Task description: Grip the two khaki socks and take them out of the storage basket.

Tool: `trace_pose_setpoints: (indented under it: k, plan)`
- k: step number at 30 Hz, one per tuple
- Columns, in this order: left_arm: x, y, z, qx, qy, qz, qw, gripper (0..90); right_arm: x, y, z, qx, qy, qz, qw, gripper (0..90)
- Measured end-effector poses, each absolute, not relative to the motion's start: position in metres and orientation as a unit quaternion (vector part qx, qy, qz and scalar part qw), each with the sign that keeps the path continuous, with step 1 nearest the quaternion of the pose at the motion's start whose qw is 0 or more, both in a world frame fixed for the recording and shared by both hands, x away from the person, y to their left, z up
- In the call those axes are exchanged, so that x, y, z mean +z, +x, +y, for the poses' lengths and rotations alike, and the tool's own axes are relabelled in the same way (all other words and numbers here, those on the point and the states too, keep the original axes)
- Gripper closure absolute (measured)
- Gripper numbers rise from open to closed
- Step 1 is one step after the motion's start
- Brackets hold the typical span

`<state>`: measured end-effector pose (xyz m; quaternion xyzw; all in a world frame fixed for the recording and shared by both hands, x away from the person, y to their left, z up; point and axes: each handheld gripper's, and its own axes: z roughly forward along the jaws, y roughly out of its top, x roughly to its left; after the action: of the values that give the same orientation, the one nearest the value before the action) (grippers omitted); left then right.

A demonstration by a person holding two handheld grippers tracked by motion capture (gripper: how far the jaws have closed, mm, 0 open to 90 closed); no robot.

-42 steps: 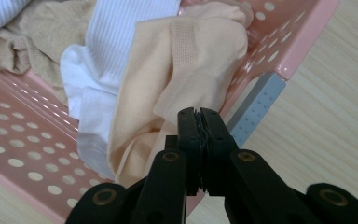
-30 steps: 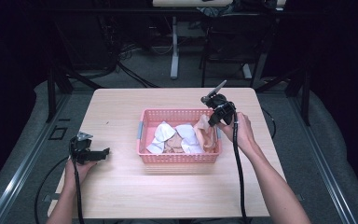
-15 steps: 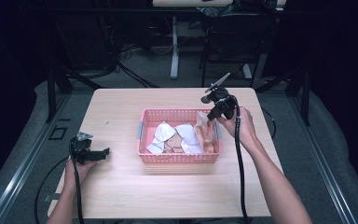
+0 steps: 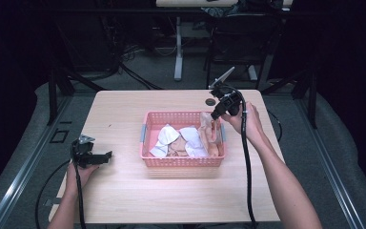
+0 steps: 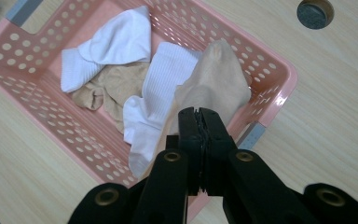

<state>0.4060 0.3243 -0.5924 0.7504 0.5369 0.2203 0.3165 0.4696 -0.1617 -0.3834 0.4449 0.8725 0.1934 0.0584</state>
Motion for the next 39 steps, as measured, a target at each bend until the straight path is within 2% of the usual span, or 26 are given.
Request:
trace_pose_setpoints:
  k: [14,23,39]
  plan:
    - [-0.592,0.406,0.324,0.22,0.75,0.537,0.316,1.0,-0.36,0.472,-0.164,0.197,0.446,0.871,0.067,88.8]
    - [-0.592,0.406,0.324,0.22,0.751,0.537,0.316,1.0,-0.352,0.469,-0.18,0.2,0.454,0.865,0.075,88.8]
    - [-0.592,0.406,0.324,0.22,0.75,0.537,0.316,1.0,-0.347,0.462,-0.248,0.197,0.506,0.835,0.09,88.7]
